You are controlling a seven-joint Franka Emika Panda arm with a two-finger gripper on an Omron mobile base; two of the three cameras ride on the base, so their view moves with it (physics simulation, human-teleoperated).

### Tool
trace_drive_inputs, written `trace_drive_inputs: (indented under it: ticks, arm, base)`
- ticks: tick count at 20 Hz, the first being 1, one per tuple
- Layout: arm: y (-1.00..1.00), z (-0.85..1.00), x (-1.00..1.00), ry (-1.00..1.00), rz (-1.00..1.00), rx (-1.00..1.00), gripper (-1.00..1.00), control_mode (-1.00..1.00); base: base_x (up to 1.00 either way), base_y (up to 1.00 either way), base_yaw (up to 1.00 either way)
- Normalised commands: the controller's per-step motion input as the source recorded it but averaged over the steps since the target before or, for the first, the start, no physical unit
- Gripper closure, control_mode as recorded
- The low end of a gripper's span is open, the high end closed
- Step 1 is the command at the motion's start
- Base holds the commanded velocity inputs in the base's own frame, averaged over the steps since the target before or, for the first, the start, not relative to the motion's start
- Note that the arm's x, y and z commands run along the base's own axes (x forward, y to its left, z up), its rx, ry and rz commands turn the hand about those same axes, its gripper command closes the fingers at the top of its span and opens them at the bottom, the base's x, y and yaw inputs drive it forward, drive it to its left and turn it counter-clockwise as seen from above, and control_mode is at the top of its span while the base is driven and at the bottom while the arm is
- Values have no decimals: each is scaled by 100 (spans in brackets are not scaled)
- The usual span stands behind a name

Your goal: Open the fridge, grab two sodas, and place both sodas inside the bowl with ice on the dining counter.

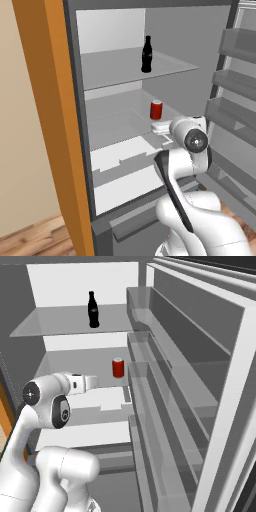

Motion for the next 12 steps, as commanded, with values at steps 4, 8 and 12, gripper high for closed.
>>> trace_drive_inputs:
  ticks: [4,8,12]
  arm:
    - [-16,0,13,-1,0,0,-100,-100]
    - [-10,0,12,0,0,0,-100,-100]
    - [0,0,19,0,0,0,-100,-100]
  base:
    - [0,0,0]
    - [0,0,0]
    - [0,0,0]
